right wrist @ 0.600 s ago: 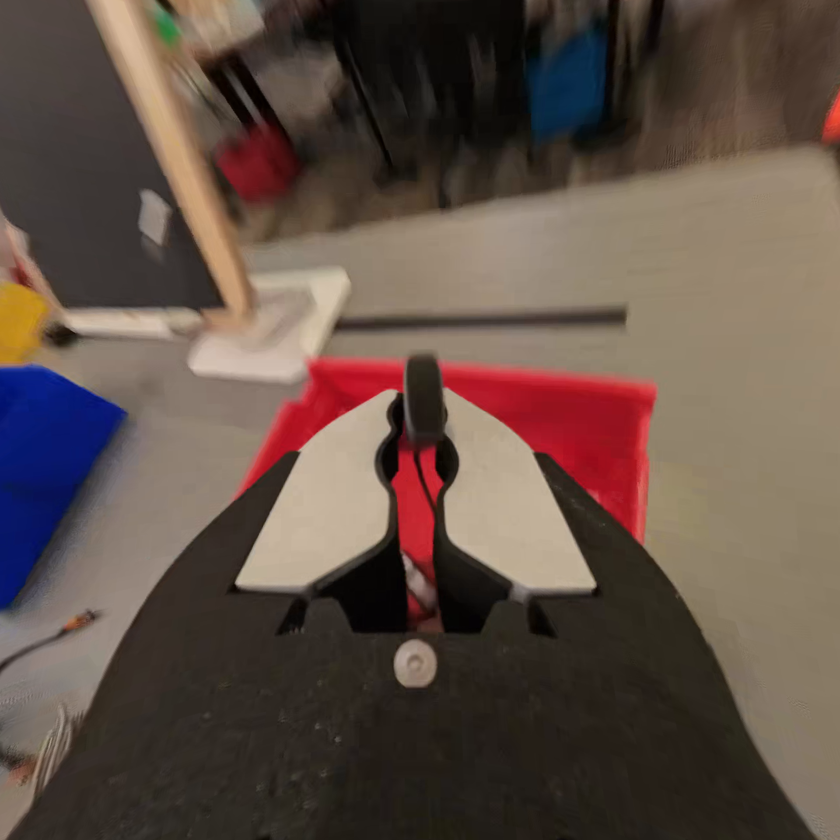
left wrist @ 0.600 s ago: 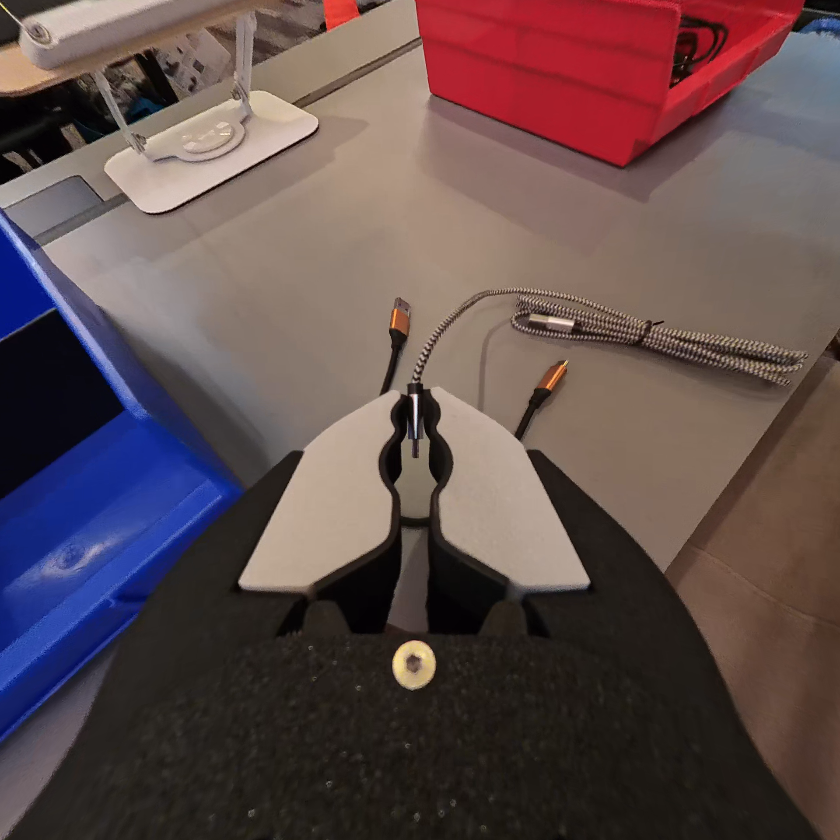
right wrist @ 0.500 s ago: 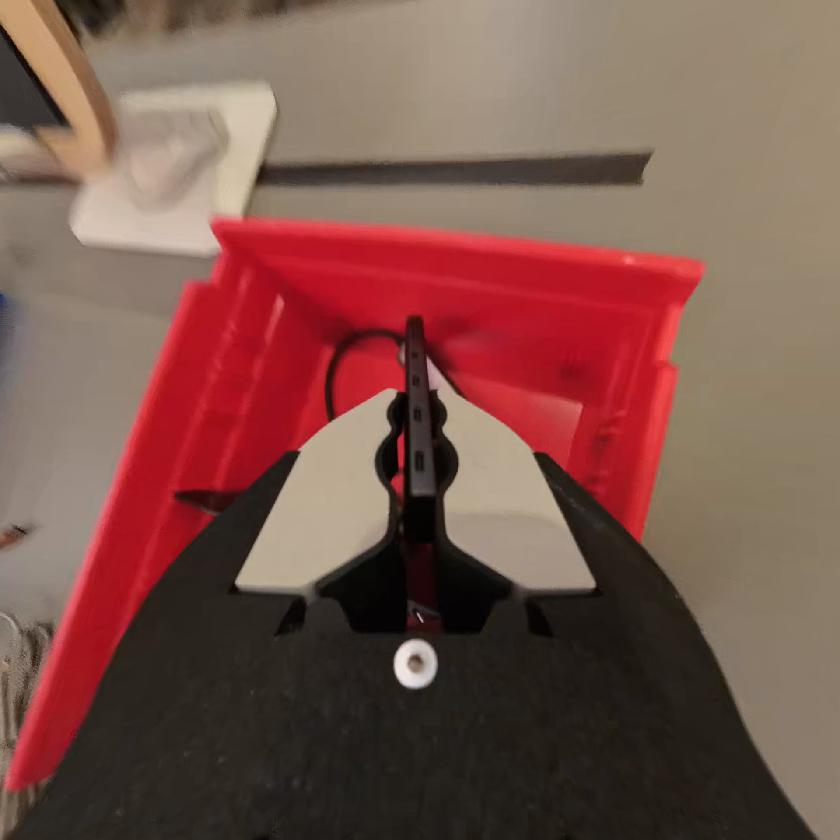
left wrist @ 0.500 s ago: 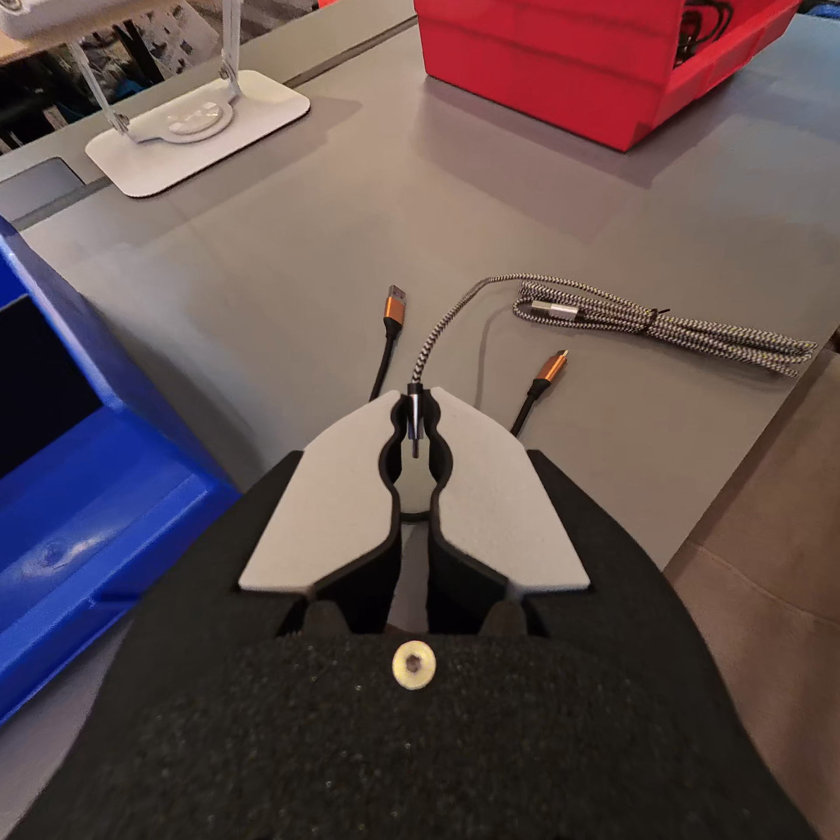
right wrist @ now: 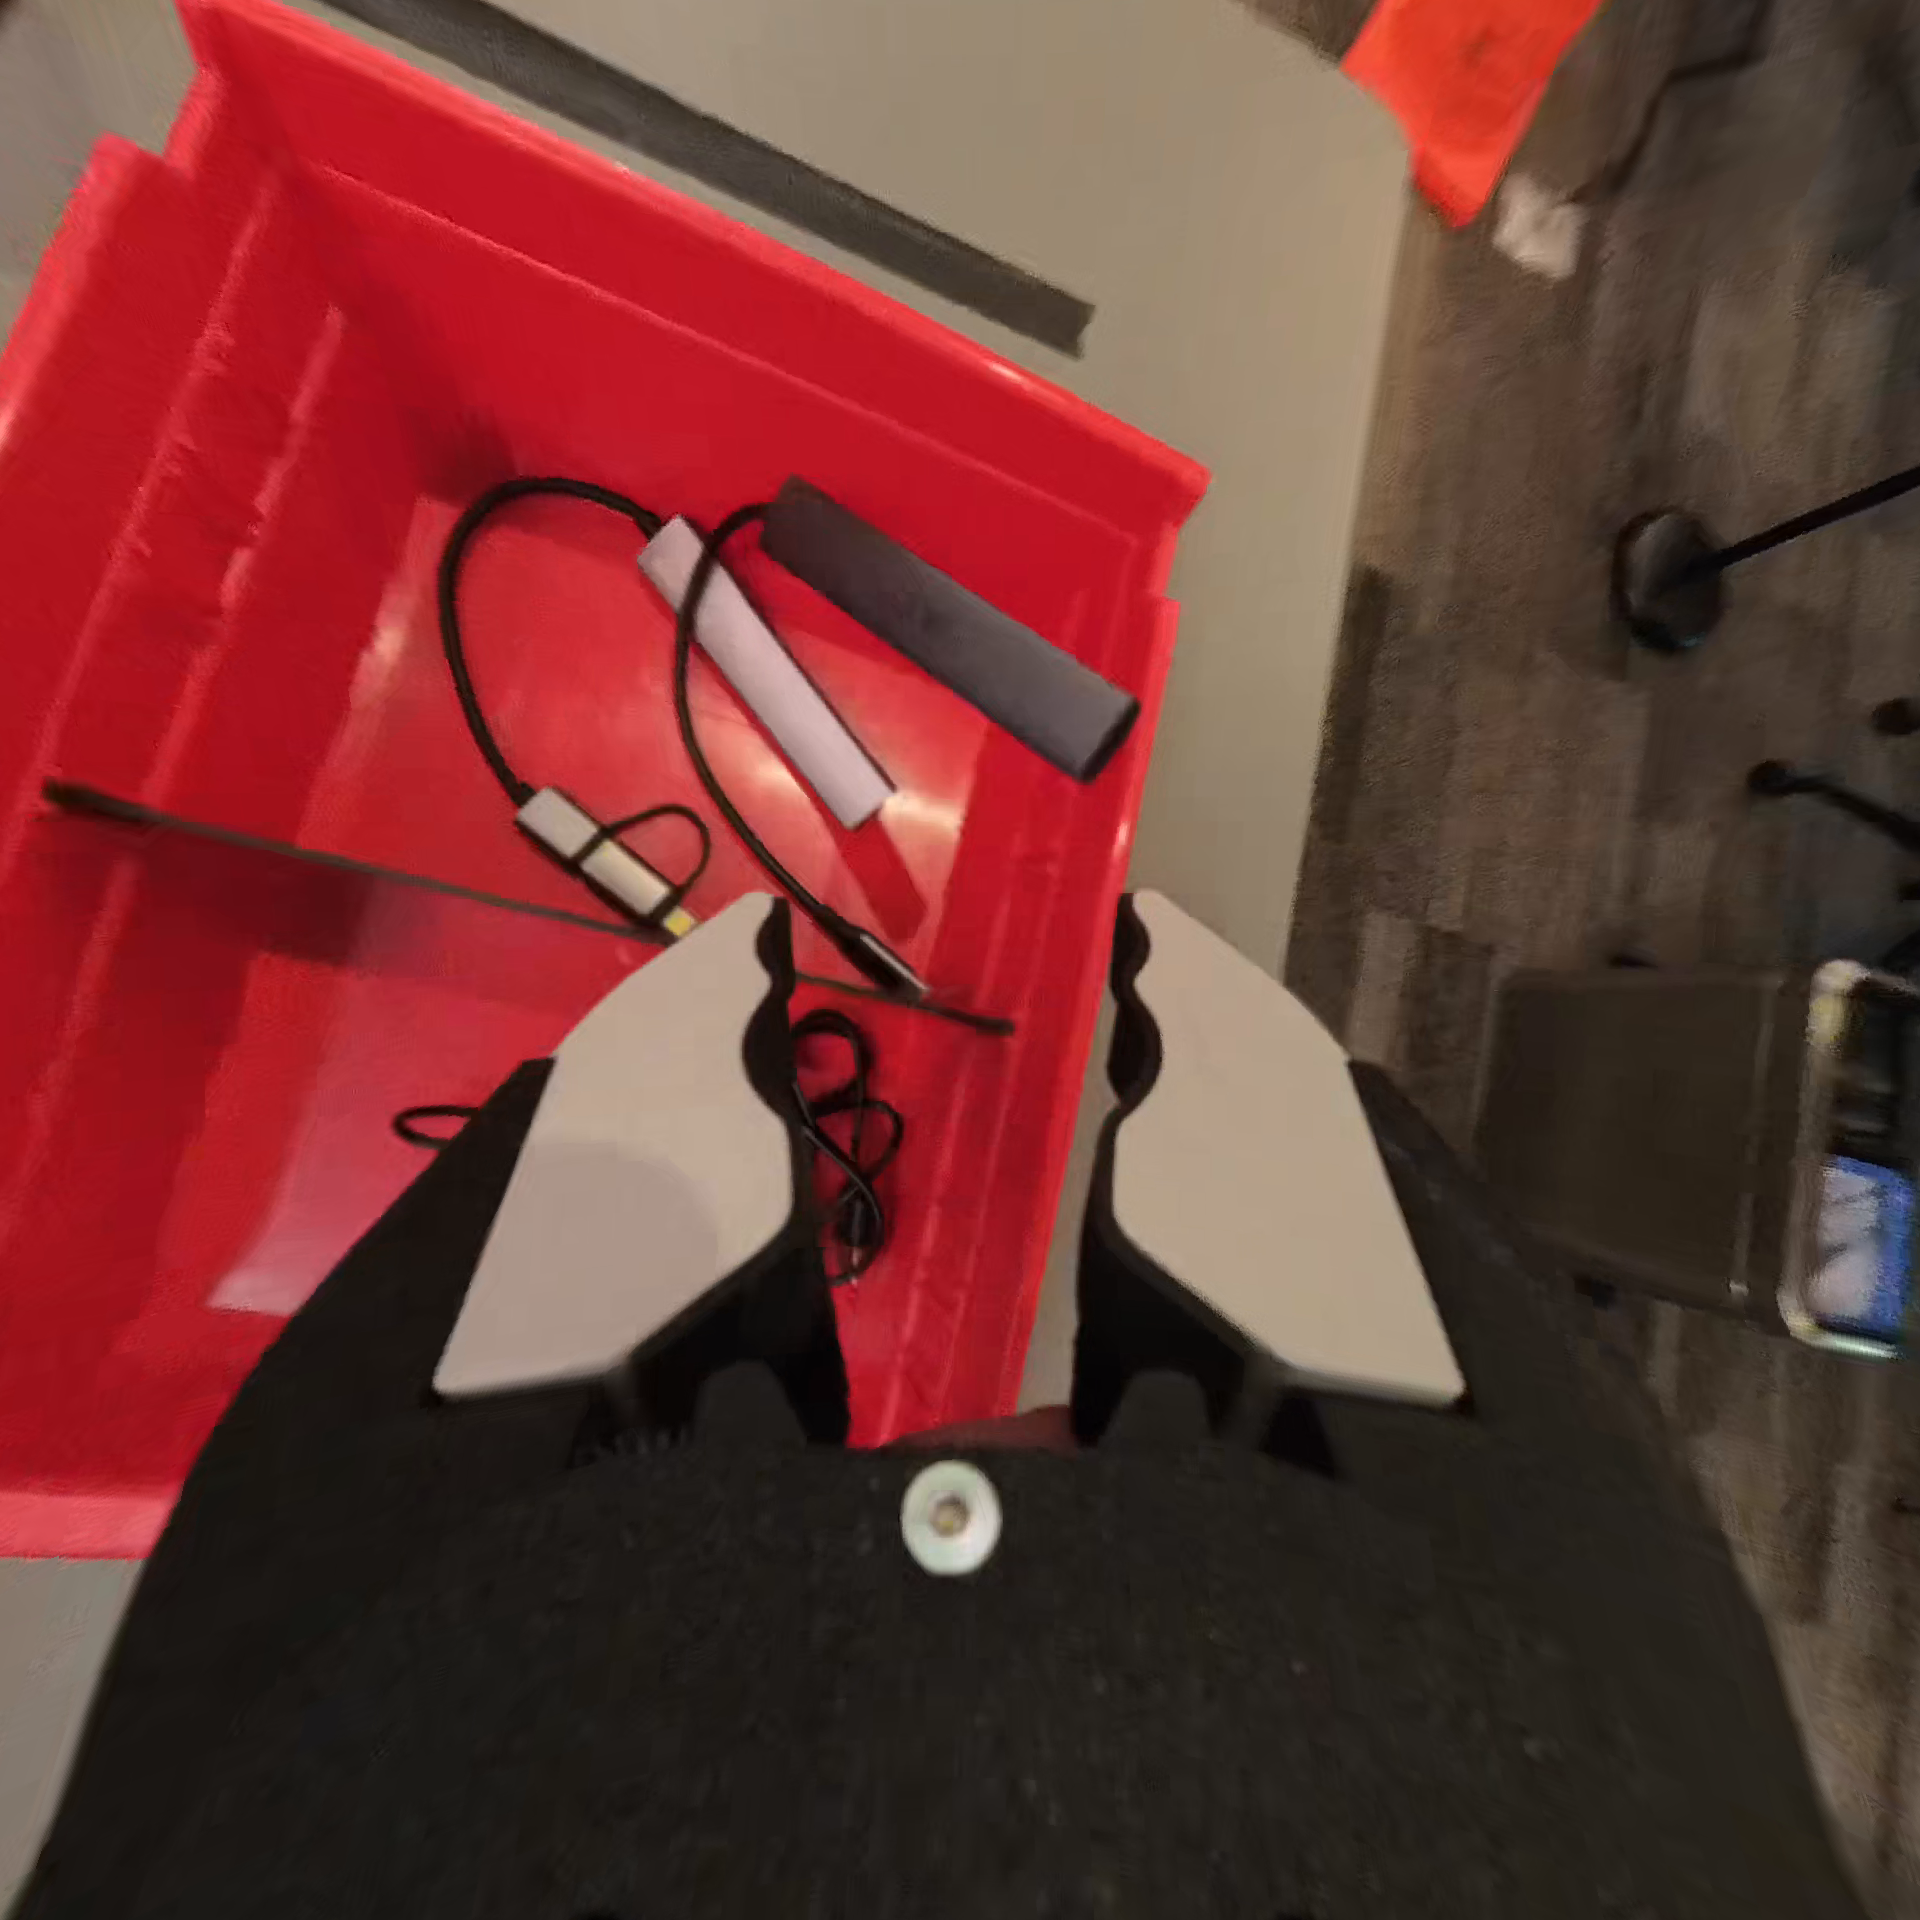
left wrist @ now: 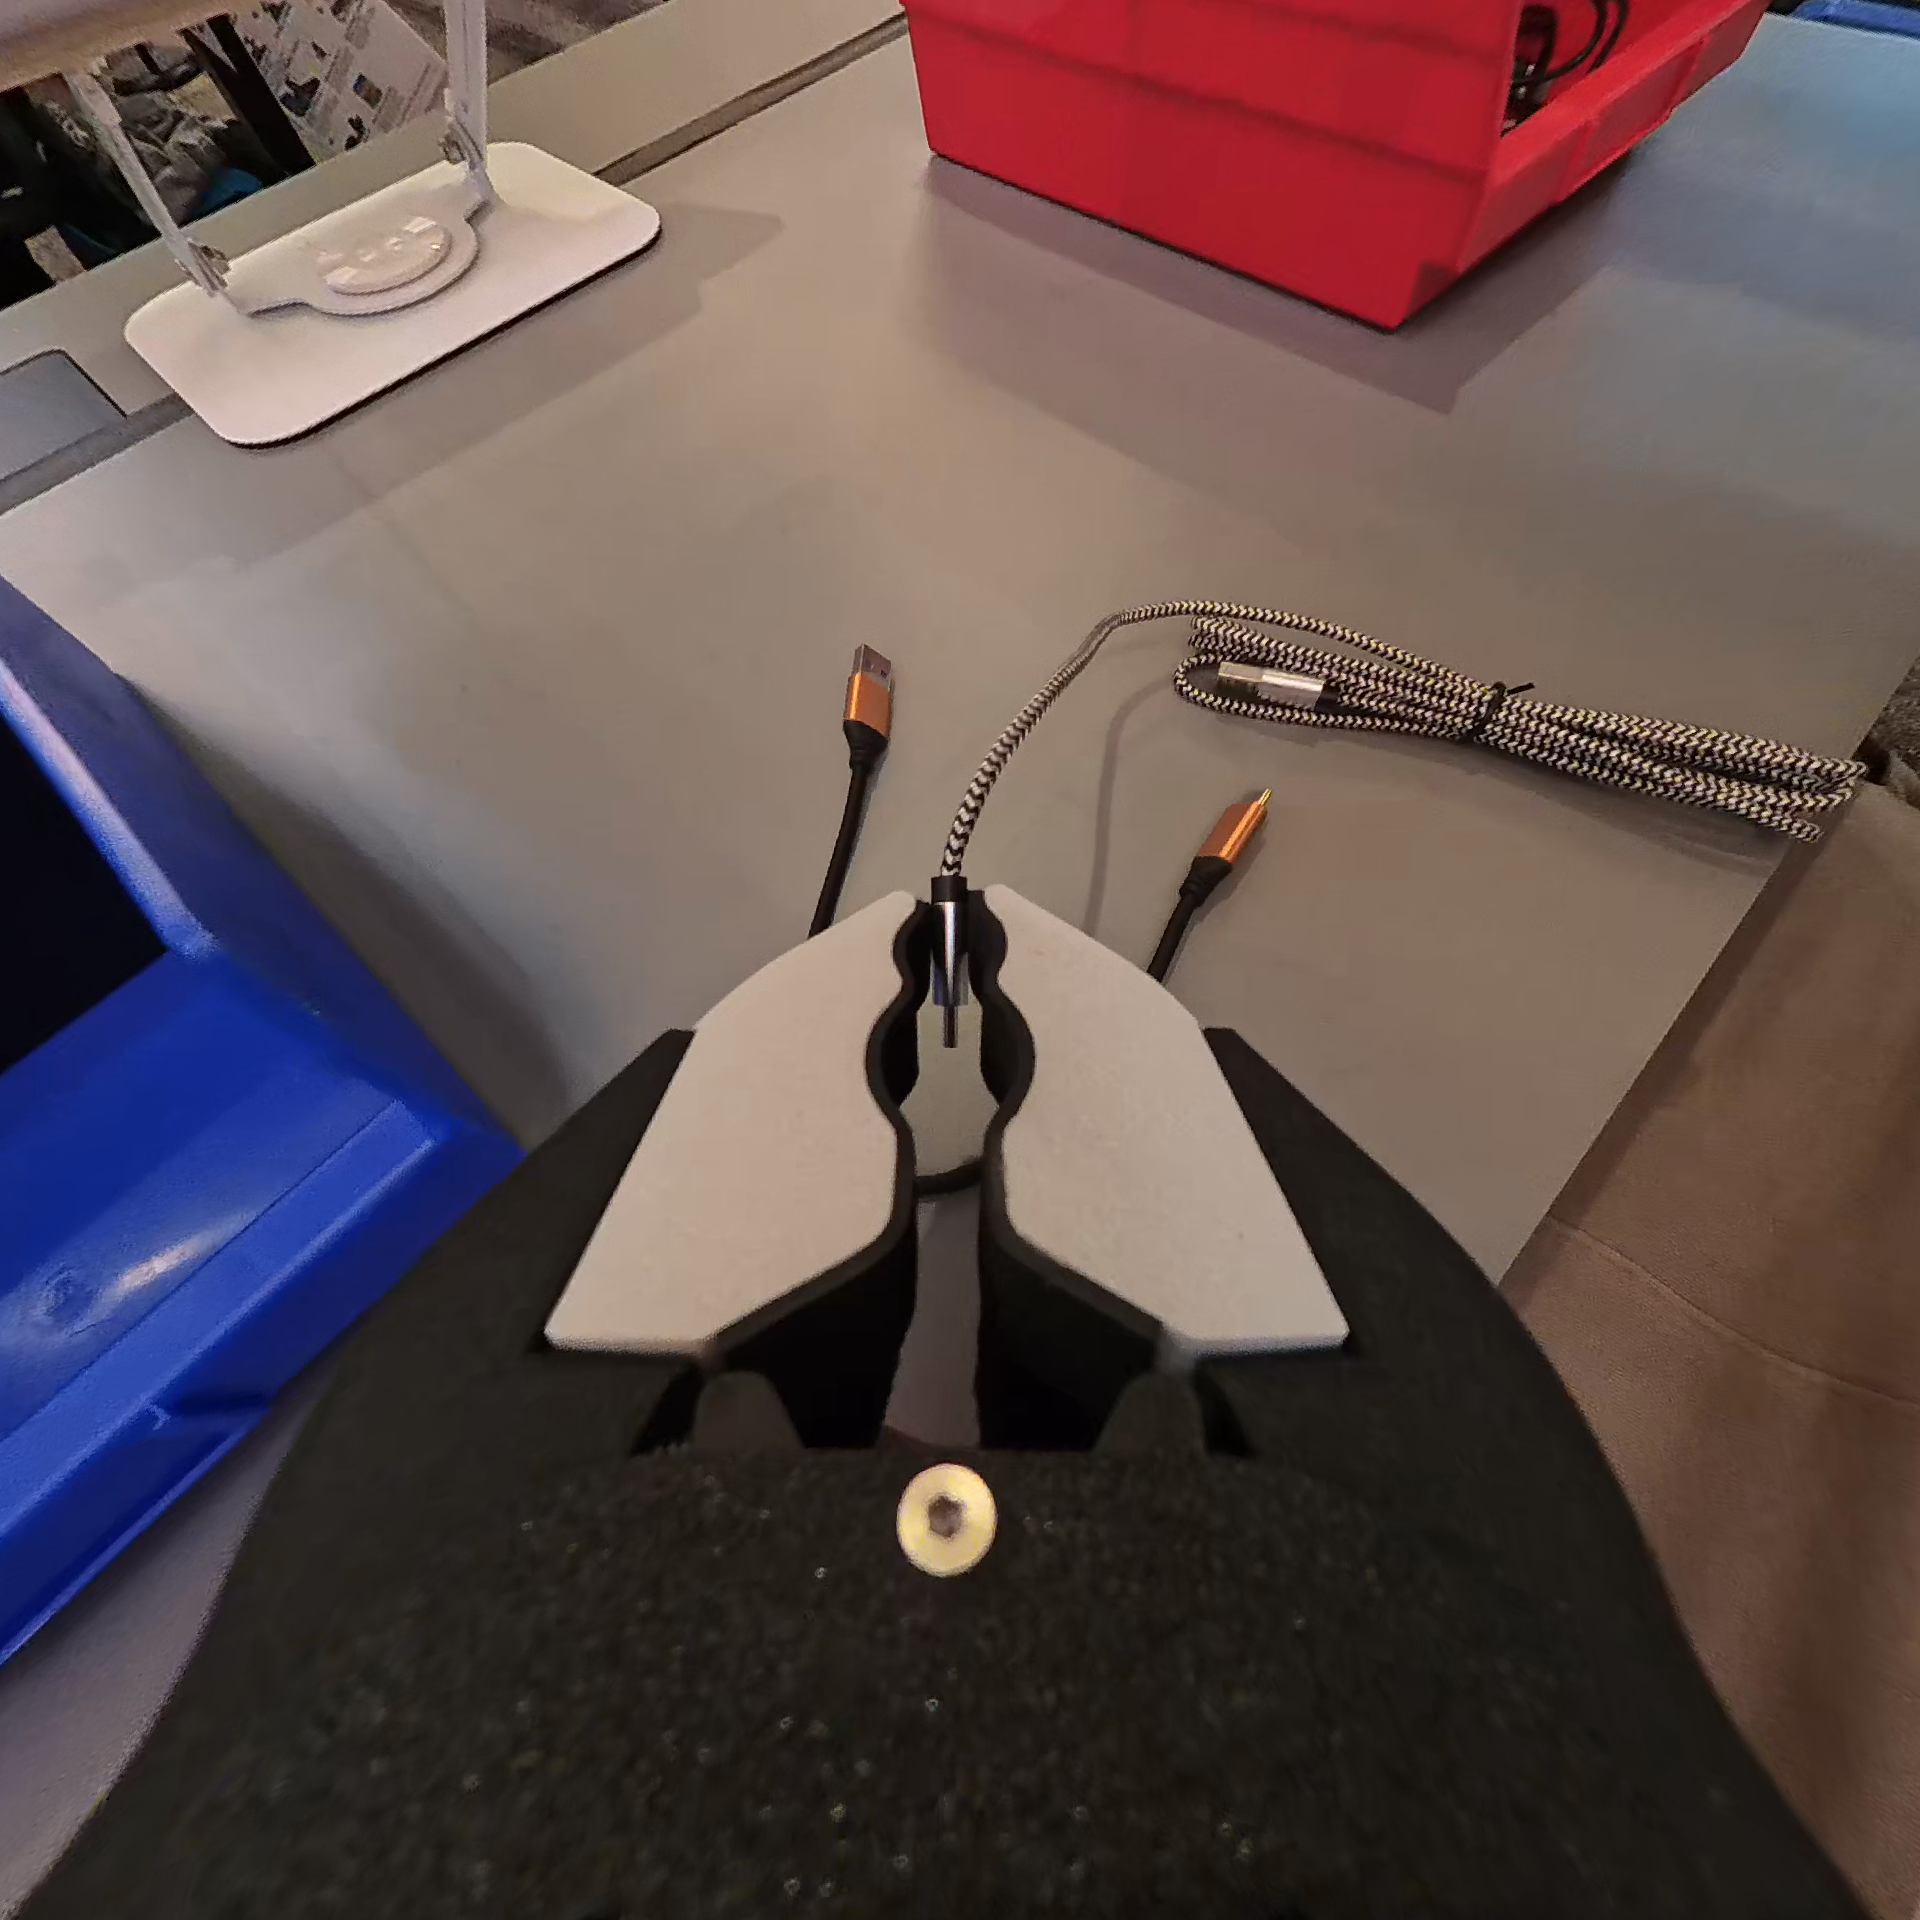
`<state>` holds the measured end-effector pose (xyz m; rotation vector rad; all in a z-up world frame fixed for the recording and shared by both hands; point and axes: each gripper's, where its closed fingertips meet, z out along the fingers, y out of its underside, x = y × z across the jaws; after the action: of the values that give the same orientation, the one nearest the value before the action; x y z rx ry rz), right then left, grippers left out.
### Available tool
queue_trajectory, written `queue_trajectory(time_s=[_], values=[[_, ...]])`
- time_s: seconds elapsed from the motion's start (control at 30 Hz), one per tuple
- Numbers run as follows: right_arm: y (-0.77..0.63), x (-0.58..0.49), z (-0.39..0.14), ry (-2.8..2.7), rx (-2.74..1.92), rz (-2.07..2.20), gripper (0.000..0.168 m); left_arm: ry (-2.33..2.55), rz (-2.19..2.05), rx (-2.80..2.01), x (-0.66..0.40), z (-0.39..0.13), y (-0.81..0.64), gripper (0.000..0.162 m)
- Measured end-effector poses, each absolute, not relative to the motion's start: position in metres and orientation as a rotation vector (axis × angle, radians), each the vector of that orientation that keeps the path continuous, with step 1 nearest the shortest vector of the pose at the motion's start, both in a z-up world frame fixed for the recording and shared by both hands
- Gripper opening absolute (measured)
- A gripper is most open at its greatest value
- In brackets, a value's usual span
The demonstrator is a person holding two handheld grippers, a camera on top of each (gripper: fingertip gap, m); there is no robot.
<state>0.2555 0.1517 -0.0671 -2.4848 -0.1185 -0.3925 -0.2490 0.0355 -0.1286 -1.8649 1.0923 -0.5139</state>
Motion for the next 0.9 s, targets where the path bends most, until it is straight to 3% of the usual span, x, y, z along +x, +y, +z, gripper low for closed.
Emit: queue_trajectory(time_s=[0.13, 0.3, 0.37, 0.4, 0.5, 0.6, 0.67, 0.7, 0.9], values=[[0.092, 0.192, -0.061, -0.247, -2.348, -0.506, 0.059, 1.091, -0.511, -1.870, -0.251, -0.130, 0.036, 0.006], [0.005, -0.025, -0.113, -0.480, -2.310, 0.475, 0.057, 1.104, -0.508, -1.865, -0.249, -0.131, 0.034, 0.006], [-0.028, -0.089, -0.137, -0.593, -2.347, 0.669, 0.060, 1.112, -0.506, -1.854, -0.247, -0.130, 0.033, 0.006], [-0.037, -0.106, -0.149, -0.626, -2.377, 0.647, 0.064, 1.118, -0.505, -1.849, -0.246, -0.129, 0.032, 0.006], [-0.028, -0.108, -0.170, -0.583, -2.392, 0.286, 0.053, 1.130, -0.493, -1.834, -0.245, -0.126, 0.031, 0.006], [-0.029, -0.114, -0.184, -0.558, -2.428, 0.203, 0.052, 1.132, -0.492, -1.822, -0.244, -0.124, 0.029, 0.006], [-0.030, -0.108, -0.193, -0.576, -2.452, 0.102, 0.035, 1.133, -0.495, -1.819, -0.244, -0.124, 0.028, 0.006], [-0.030, -0.104, -0.192, -0.549, -2.440, 0.081, 0.016, 1.134, -0.494, -1.820, -0.245, -0.124, 0.028, 0.006], [-0.011, -0.046, -0.136, -0.469, -2.292, -0.049, 0.011, 1.122, -0.601, -1.844, -0.244, -0.126, 0.021, 0.009]])
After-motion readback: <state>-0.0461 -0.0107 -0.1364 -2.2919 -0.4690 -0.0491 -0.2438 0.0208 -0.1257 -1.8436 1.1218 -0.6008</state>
